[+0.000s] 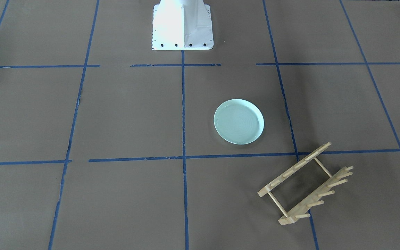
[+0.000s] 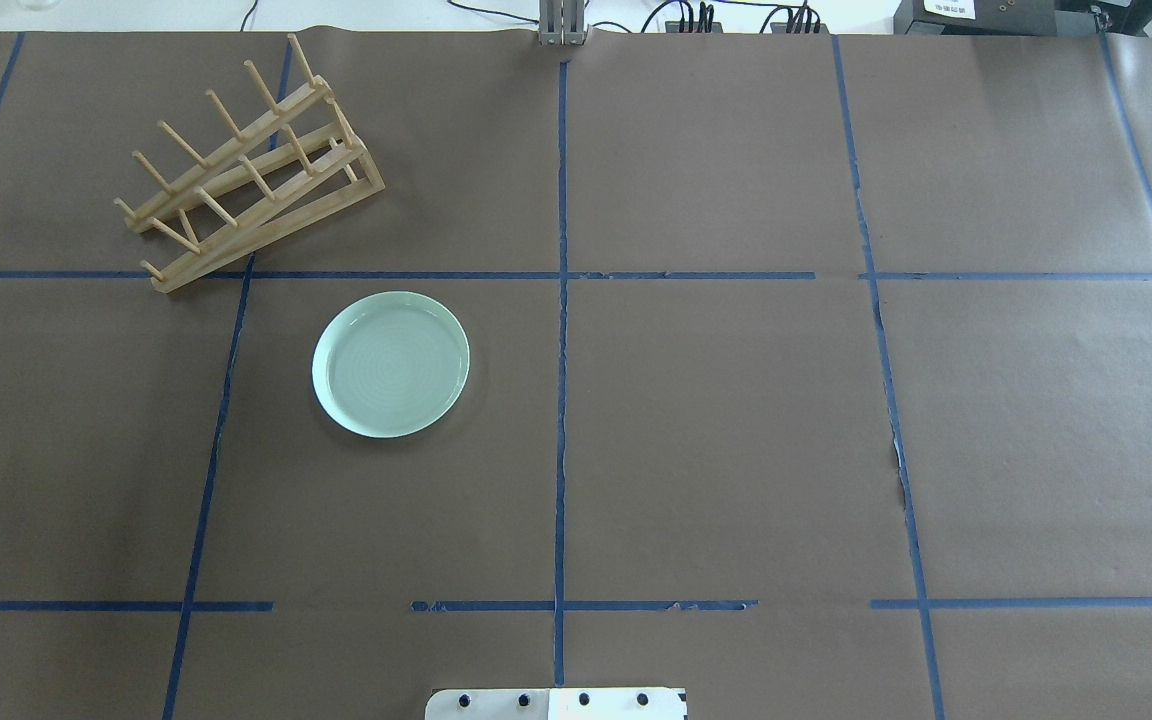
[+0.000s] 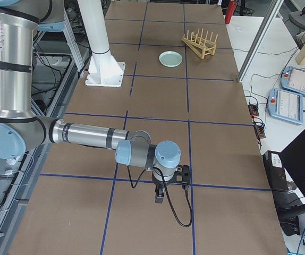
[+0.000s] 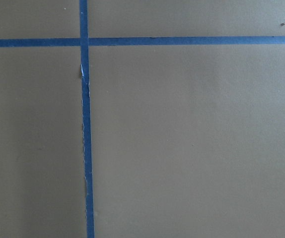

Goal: Place plate on rack

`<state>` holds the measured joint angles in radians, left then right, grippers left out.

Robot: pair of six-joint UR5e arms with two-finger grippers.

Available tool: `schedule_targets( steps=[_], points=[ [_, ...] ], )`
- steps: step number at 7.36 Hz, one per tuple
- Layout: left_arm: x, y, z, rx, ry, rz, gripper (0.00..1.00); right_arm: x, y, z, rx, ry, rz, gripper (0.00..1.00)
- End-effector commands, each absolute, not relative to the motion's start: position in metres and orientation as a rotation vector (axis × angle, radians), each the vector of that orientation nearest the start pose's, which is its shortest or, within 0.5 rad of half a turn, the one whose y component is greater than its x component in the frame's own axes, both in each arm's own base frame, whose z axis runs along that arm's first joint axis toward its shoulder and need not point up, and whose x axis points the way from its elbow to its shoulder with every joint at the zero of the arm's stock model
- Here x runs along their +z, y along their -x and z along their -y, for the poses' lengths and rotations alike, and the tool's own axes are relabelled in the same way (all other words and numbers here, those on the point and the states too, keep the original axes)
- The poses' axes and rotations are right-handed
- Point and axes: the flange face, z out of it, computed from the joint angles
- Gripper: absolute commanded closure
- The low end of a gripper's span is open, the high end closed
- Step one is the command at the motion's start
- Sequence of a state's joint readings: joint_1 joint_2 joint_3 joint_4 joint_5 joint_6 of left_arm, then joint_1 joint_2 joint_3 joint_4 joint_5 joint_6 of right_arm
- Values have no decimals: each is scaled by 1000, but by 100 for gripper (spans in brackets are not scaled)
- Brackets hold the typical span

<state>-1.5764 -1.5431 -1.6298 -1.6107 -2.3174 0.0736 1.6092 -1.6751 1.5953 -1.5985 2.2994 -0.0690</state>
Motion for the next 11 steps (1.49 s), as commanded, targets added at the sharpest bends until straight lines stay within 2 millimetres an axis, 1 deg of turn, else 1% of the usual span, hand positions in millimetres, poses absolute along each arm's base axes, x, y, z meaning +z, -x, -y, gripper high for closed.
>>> schedule_targets(
  steps=[1,2,3,4,5,6,7,8,9,10,11],
  points=[
    [632,75,484,81,-117,-739,0,700,-84,435,10,63,732,0],
    [621,76,486,89,-137,-736,0,701,-84,435,8,63,732,0],
    [610,76,494,96,-160,-726,0,700,-84,435,9,62,732,0],
    [582,77,499,115,-215,-694,0,701,-84,435,10,63,732,0],
    [547,77,501,39,-245,-682,0,700,-84,435,9,62,732,0],
    [526,70,513,-106,-217,-718,0,700,-84,435,9,62,732,0],
    [503,55,530,-152,-215,-735,0,700,-84,435,10,63,732,0],
    [471,26,534,-109,-238,-751,0,701,-84,435,10,63,732,0],
    [446,-1,530,-53,-243,-761,0,701,-84,435,10,63,732,0],
    [406,-38,530,-12,-231,-779,0,701,-84,435,10,63,732,0],
    [355,-74,533,-38,-188,-799,0,701,-84,435,10,63,732,0]
  ],
)
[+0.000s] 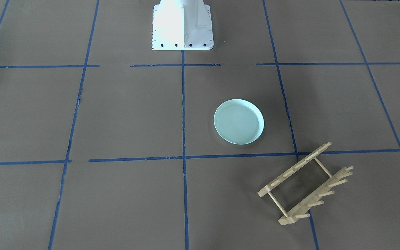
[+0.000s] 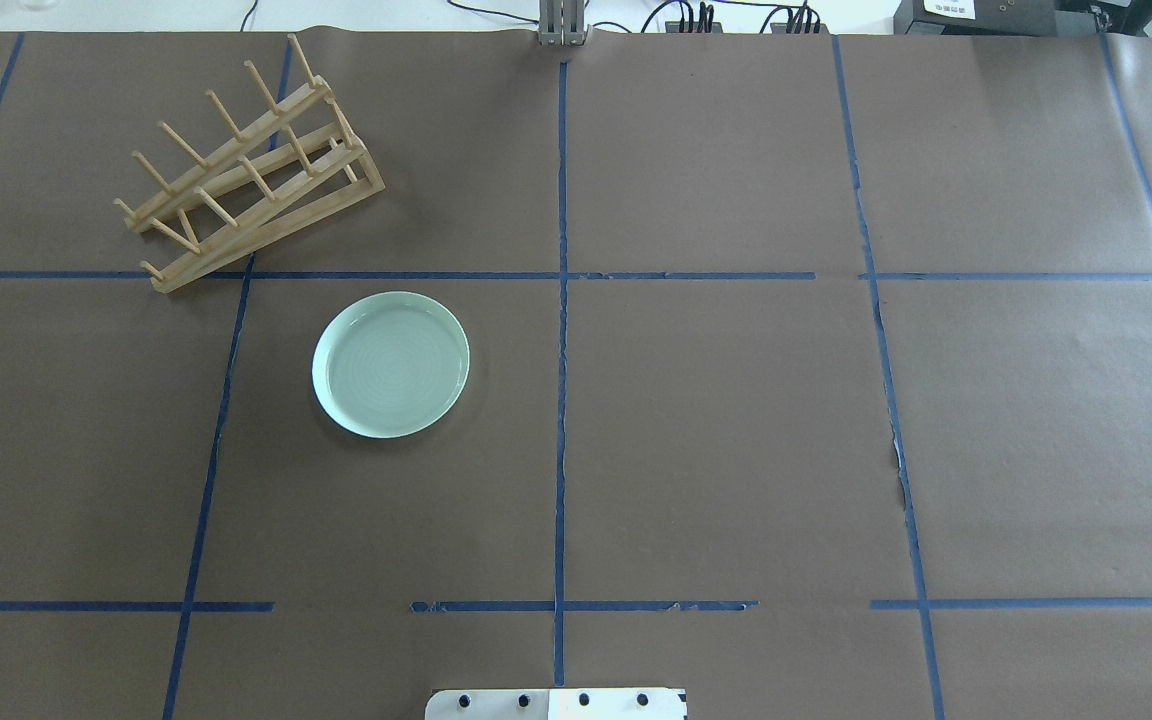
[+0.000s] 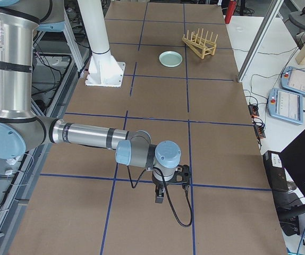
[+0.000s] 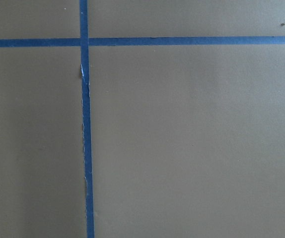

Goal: Place plate on rack

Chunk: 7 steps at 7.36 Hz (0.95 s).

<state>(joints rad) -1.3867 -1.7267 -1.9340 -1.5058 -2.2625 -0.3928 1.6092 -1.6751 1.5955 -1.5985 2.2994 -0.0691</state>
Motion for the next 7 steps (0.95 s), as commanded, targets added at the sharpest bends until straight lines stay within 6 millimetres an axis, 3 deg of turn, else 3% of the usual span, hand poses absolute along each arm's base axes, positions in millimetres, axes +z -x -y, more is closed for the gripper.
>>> schedule_targets(
  steps=[1,2,3,4,5,7],
  points=[
    [301,-122,532,-23,-116,-799,0,701,-84,435,10,63,732,0],
    [247,-172,534,3,-63,-802,0,700,-84,435,9,62,732,0],
    [222,-213,523,-24,-20,-813,0,700,-84,435,8,61,732,0],
    [196,-268,503,-35,18,-818,0,701,-84,435,10,63,732,0],
    [175,-319,494,-77,46,-795,0,700,-84,435,9,62,732,0],
    [170,-392,511,-101,95,-733,0,701,-84,435,10,63,732,0]
  ],
)
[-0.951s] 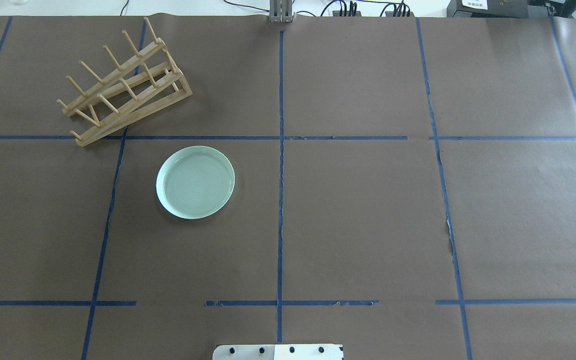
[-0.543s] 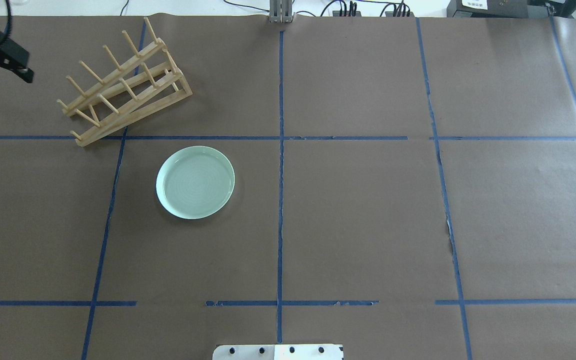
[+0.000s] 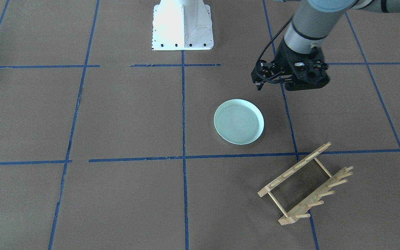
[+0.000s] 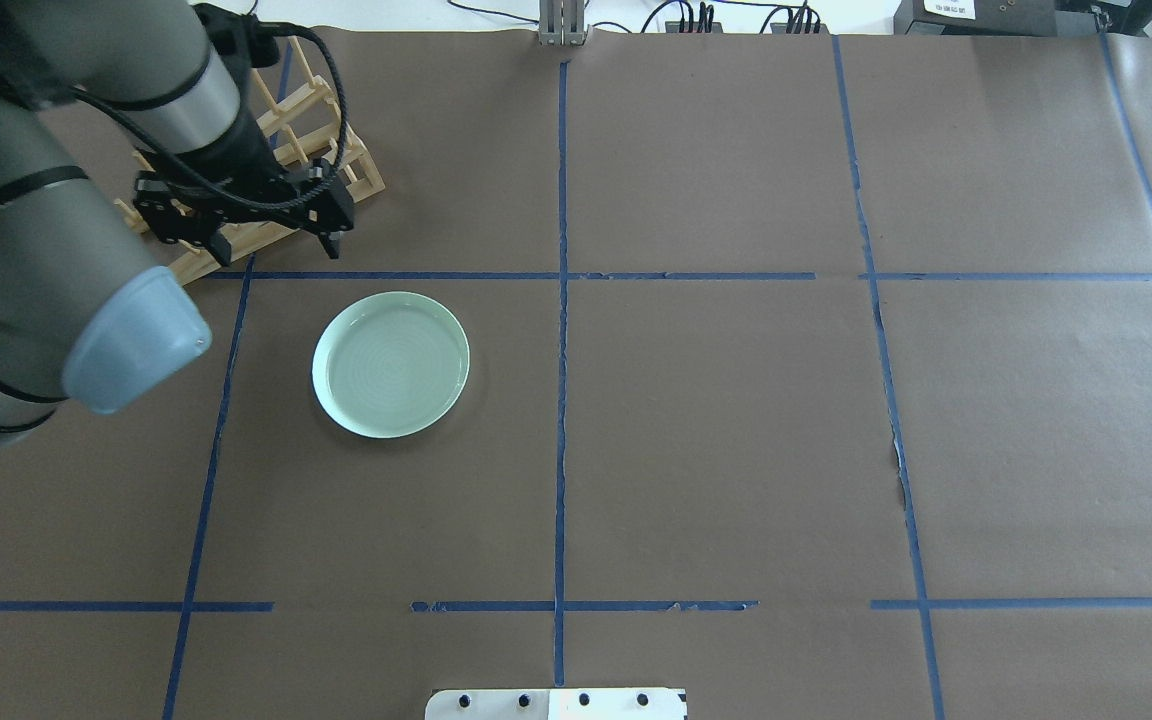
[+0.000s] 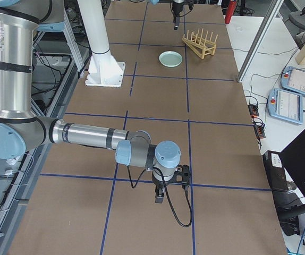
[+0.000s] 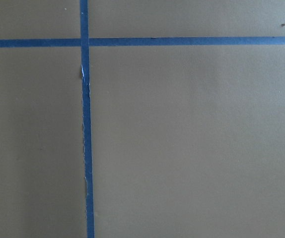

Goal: Place plate on rack
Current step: 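Move the left gripper over the pale green plate and lower it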

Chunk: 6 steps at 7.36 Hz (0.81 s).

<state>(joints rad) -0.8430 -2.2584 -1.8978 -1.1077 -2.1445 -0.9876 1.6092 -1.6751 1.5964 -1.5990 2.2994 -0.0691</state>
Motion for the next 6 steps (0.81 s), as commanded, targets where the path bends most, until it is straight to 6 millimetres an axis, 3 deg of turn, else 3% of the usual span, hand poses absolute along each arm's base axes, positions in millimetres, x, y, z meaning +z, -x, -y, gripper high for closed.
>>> schedule_targets(
  steps=[1,3,4,6],
  points=[
    [181,-435,504,-91,98,-691,0,700,-84,435,9,62,732,0],
    [203,-478,510,-148,96,-727,0,700,-84,435,9,62,732,0],
    [216,-514,502,-155,66,-709,0,700,-84,435,9,62,732,0],
    [247,-546,514,-161,55,-723,0,700,-84,435,8,61,732,0]
  ],
)
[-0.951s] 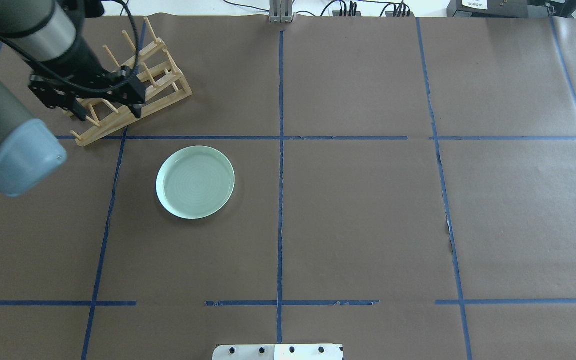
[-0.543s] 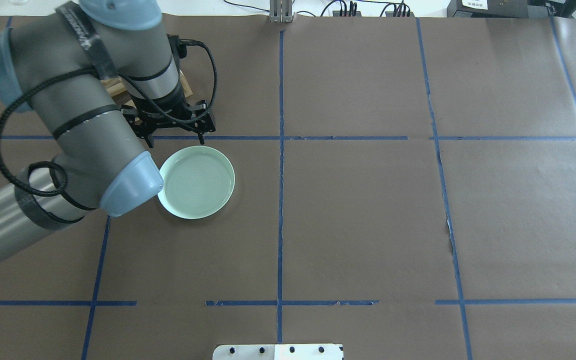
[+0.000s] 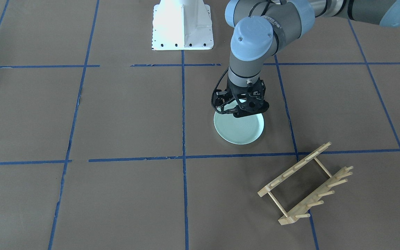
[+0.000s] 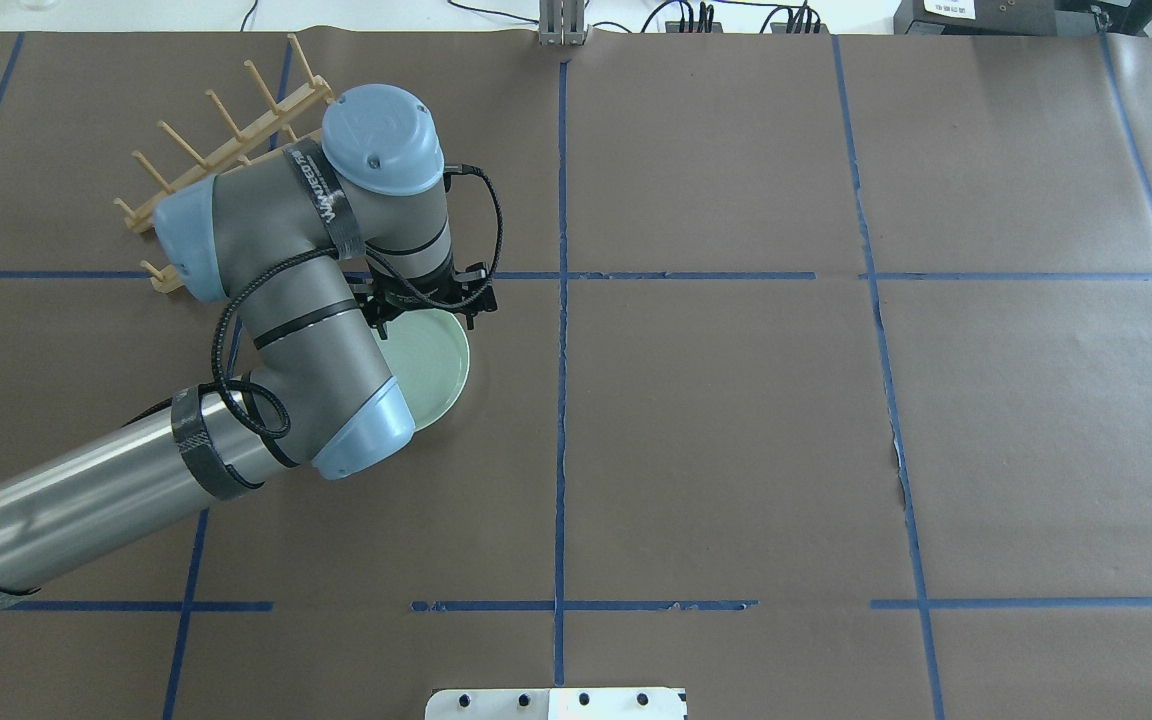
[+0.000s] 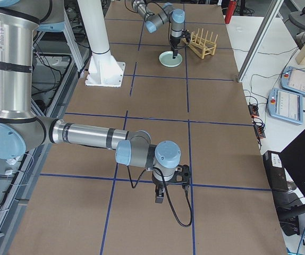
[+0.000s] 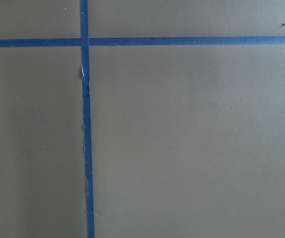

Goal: Place plate on rack
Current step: 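Move the left gripper over the pale green plate and lower it, then close the left gripper on the plate's rim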

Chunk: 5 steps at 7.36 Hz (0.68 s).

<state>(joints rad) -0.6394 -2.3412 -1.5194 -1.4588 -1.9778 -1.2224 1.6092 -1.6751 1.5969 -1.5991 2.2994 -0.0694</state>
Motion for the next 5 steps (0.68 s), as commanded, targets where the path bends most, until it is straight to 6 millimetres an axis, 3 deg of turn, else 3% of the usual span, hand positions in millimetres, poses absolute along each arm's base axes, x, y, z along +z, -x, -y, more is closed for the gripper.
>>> schedule_targets(
  steps=[1,5],
  points=[
    [249,-549,515,-159,50,-731,0,700,-84,435,9,62,732,0],
    [260,-567,513,-159,44,-770,10,700,-84,435,10,63,732,0]
  ],
)
